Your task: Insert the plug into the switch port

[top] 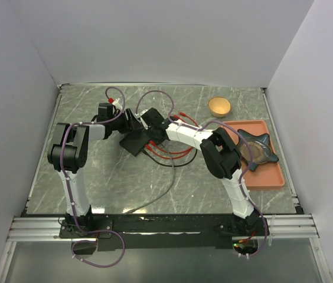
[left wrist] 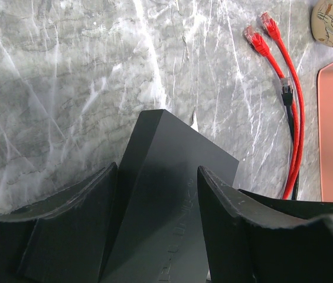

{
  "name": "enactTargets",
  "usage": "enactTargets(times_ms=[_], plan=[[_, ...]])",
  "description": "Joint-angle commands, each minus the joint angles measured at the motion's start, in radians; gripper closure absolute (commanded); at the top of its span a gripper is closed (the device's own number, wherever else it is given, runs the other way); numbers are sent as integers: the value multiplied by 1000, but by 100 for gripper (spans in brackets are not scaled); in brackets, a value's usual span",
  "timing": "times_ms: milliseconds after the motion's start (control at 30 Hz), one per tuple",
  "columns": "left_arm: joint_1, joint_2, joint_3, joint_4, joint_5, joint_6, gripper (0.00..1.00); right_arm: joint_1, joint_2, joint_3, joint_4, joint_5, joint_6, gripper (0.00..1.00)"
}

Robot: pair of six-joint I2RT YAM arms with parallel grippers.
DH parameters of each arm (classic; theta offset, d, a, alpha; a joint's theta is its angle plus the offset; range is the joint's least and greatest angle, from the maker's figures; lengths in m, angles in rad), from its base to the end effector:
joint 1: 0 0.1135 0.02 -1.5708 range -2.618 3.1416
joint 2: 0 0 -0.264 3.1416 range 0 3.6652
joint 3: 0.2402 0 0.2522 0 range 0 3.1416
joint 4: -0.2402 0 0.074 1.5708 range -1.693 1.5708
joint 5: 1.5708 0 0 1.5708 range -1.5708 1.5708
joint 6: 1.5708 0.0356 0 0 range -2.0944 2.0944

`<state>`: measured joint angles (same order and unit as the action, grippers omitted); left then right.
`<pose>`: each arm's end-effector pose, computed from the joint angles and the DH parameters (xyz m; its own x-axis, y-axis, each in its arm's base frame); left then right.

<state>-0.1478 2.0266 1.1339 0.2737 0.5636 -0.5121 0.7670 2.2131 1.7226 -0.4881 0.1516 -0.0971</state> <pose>0.4140 -0.0809 0.1370 -0.7722 -0.3038 -0.5581 0.2025 0.7149 -0.6693 0.3518 0.3316 0.1718 -0.5340 -0.6478 -0.5434 -0.6803 0.7108 -0.1788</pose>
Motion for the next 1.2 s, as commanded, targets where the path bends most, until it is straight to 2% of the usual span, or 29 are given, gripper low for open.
enactTargets(times_ms=[0, 767, 967, 1167], plan=[[-4, 27, 26, 7, 53, 15, 39, 17, -44, 46, 82, 9, 16, 100], [-6, 20, 7, 41, 108, 46, 38, 31, -79, 22, 184, 69, -6, 100], [-7, 17, 12, 44, 128, 66, 36, 35, -110, -53, 266, 74, -56, 100], [-16, 4, -2, 79, 159, 80, 32, 35, -81, -57, 287, 120, -96, 100]])
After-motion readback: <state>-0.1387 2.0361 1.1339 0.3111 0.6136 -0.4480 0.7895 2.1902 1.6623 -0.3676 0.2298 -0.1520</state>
